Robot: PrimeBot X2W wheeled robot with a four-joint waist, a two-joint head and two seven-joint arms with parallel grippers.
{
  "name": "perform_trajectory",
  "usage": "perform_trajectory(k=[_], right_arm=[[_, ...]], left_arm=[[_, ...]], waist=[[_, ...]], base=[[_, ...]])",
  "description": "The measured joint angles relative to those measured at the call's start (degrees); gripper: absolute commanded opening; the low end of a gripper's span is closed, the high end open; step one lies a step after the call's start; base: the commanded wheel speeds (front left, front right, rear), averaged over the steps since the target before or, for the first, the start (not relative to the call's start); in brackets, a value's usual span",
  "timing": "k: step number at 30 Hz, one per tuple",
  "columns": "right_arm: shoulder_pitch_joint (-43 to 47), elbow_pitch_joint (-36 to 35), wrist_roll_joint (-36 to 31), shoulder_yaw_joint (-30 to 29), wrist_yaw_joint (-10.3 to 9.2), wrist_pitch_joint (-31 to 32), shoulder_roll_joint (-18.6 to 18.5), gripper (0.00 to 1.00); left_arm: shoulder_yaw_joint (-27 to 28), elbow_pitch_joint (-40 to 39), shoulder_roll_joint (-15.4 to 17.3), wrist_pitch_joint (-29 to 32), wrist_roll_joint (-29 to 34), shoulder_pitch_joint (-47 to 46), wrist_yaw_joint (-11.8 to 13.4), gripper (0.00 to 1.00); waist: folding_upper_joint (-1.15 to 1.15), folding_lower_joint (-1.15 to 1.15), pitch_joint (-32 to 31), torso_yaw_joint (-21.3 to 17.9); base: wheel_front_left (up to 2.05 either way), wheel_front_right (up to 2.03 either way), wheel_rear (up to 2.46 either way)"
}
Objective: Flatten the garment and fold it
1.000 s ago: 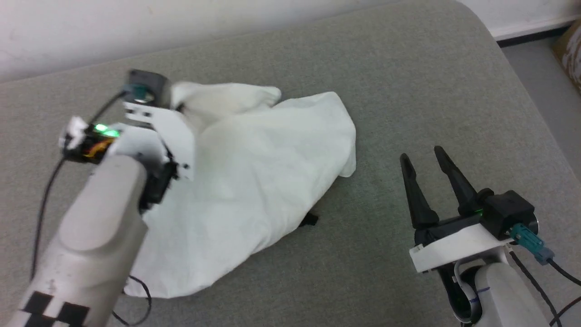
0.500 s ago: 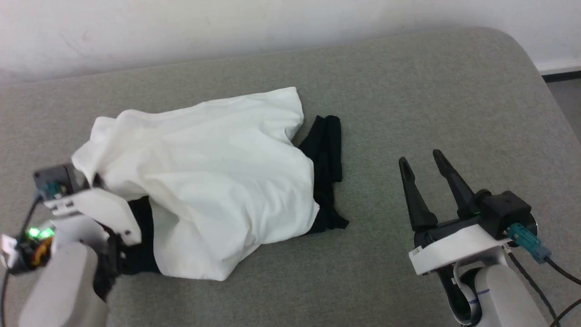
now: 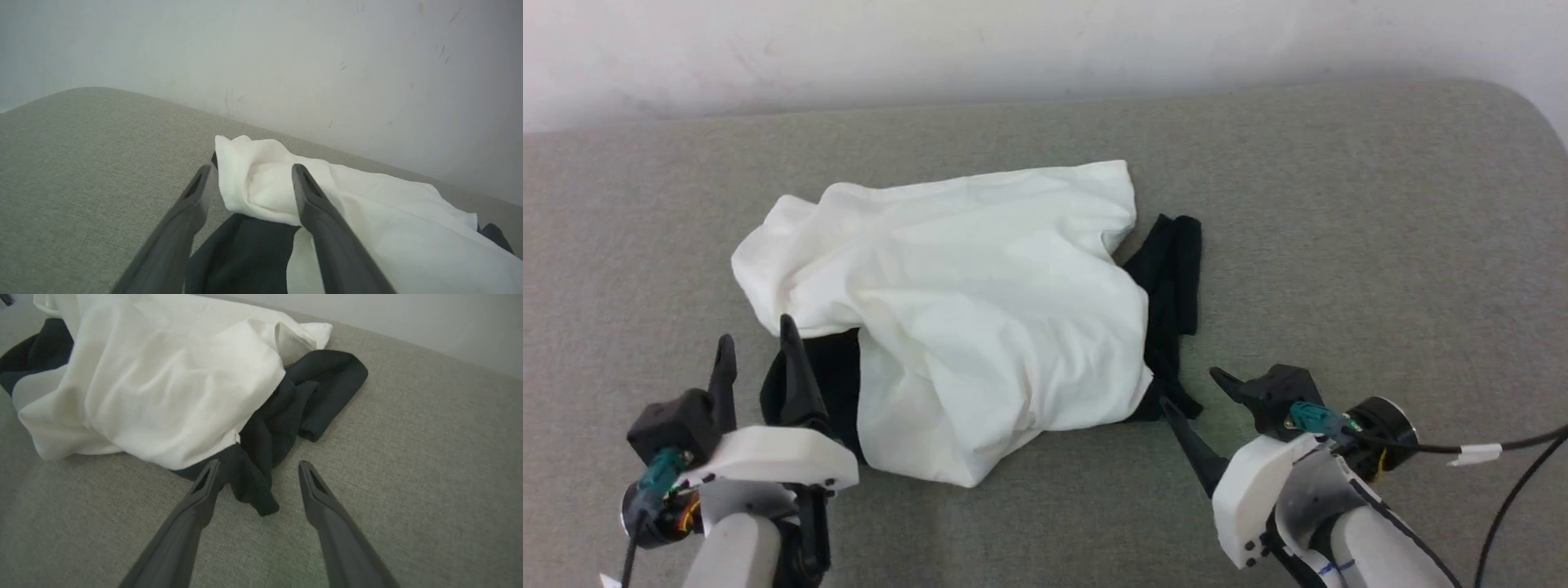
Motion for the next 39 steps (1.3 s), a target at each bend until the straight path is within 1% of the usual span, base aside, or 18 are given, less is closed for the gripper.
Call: perform_trajectory(k=[3,5,9,10,11,12,13,15,18,22,25,31,36,39], right_arm=[[-0.1,-0.2,0.4,1.0,-0.01,3.3,-1.9,1.00],[-0.4,0.0,1.0,1.9,-0.01,4.9,-2.6,1.00],[-2.5,0.5,2.7,4.8,0.00,6.7,-3.9,1.00],[-3.1,0.8,3.1,5.4,0.00,7.2,-4.2,0.95],[-3.6,1.3,3.7,5.8,0.00,7.8,-4.3,0.48],[-3.9,1.7,4.3,5.9,0.00,8.3,-4.2,0.25],[-4.1,2.2,4.7,5.8,0.00,8.9,-4.2,0.00],[-4.4,2.7,5.2,5.7,0.00,9.9,-4.3,0.00],[-4.2,2.0,8.0,5.4,-0.01,10.8,-4.2,0.00],[-1.4,-3.5,12.9,2.9,-0.01,12.5,-4.6,0.00],[2.5,-10.7,14.4,-1.7,-0.01,14.9,-5.9,0.00],[11.4,-29.2,14.7,-12.7,-0.01,22.6,-7.2,0.00],[17.8,-44.9,14.3,-20.9,-0.02,29.9,-5.8,0.00],[21.0,-52.1,14.2,-25.0,-0.02,33.3,-4.8,0.00]], left_arm=[[1.3,-4.2,-2.2,-0.1,3.8,1.0,-0.8,1.00],[2.2,-6.3,-3.8,-0.1,6.3,1.3,-1.9,1.00],[3.1,-7.3,-6.3,-0.1,9.5,2.1,-3.7,1.00],[3.4,-7.3,-6.7,-0.1,10.0,2.1,-4.2,1.00],[3.7,-7.3,-7.1,-0.1,10.4,2.1,-4.6,1.00],[4.1,-7.2,-7.5,-0.1,10.8,2.1,-5.0,1.00],[4.2,-7.1,-7.7,-0.1,11.1,2.1,-5.2,1.00],[4.9,-6.9,-8.1,-0.1,11.8,2.1,-5.7,1.00],[6.0,-6.4,-8.5,-0.1,12.5,2.3,-6.5,1.00],[6.9,-5.1,-9.2,-0.1,13.1,3.9,-7.3,1.00],[7.8,-4.9,-9.3,-0.1,13.4,4.6,-7.6,1.00],[8.9,-4.4,-9.5,-0.1,14.0,5.4,-8.5,1.00],[9.5,-4.4,-9.6,-0.1,14.2,5.6,-8.9,1.00],[9.9,-4.3,-9.7,-0.1,14.3,5.7,-9.0,1.00]], waist=[[0.00,0.00,0.5,1.3],[0.00,0.00,0.9,2.1],[0.00,0.01,2.2,3.4],[0.00,0.01,2.4,3.7],[0.00,0.01,2.7,3.9],[0.00,0.01,3.0,4.1],[0.00,0.01,3.2,4.3],[0.00,0.02,3.5,4.5],[0.00,0.01,3.2,4.4],[0.00,0.01,1.8,3.8],[0.00,0.01,0.5,3.0],[0.00,0.00,-1.5,0.5],[0.00,0.00,-2.4,-1.6],[0.00,0.00,-2.7,-2.5]], base=[[0.00,0.00,0.00],[0.00,0.00,0.00],[0.00,0.00,0.00],[0.00,0.00,0.00],[0.00,0.00,0.00],[0.00,0.00,0.00],[0.00,0.00,0.00],[0.00,0.00,0.00],[0.00,0.00,0.00],[0.00,0.00,0.00],[0.00,0.00,0.00],[0.00,0.00,0.00],[0.00,0.00,0.00],[0.00,0.00,0.00]])
